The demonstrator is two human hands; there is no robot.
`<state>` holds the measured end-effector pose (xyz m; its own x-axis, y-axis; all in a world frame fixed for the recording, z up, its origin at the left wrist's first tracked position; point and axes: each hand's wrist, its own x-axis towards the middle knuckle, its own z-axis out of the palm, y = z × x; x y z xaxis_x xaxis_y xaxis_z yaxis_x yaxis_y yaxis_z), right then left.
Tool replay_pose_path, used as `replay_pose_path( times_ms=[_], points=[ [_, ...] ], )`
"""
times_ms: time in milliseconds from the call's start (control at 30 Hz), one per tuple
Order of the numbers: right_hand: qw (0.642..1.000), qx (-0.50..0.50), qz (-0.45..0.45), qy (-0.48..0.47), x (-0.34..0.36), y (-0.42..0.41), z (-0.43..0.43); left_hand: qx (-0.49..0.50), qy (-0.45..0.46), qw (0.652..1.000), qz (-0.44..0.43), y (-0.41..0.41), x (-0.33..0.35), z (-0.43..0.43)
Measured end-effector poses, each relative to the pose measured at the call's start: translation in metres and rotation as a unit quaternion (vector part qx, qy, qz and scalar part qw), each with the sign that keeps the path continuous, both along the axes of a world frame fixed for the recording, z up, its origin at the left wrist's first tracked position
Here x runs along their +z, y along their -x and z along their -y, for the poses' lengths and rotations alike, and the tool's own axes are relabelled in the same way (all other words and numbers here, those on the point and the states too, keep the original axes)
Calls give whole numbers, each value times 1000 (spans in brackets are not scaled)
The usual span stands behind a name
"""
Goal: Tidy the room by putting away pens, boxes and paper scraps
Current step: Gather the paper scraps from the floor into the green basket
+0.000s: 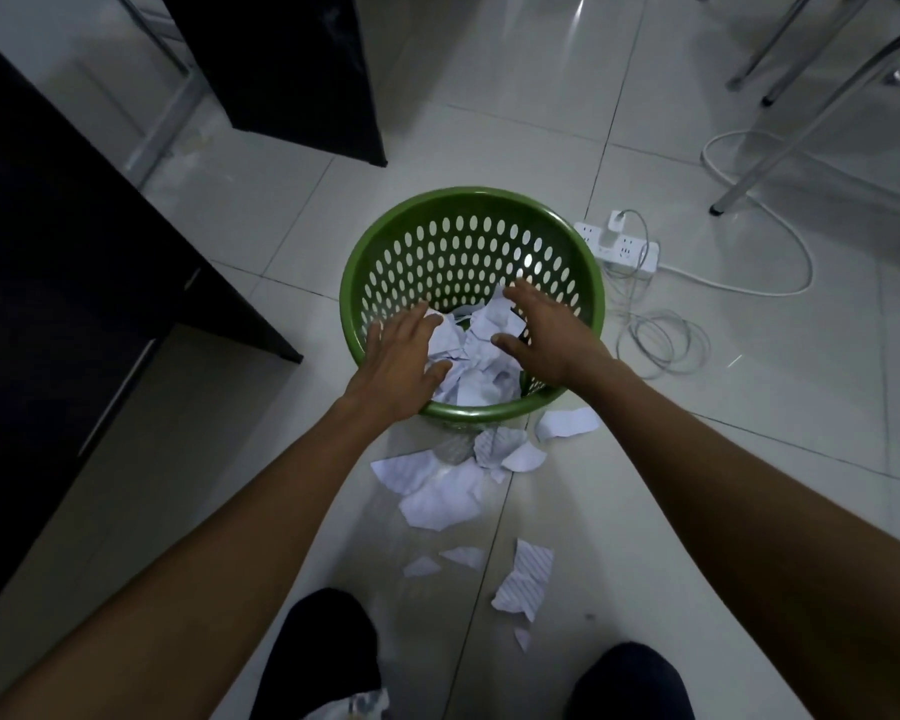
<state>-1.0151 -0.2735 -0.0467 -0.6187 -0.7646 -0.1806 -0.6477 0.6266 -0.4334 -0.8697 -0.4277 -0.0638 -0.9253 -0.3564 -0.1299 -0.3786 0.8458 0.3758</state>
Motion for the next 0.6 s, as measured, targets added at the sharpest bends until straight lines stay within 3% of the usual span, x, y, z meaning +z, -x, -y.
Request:
replay_pose_path(
  times_ms=[133,600],
  points=[
    [999,-8,-17,28,0,-11,-12,12,42,998,-51,-11,3,-10],
    [985,-38,-123,117,-5,-90,-82,1,39,991,-131,-96,-26,-65]
  ],
)
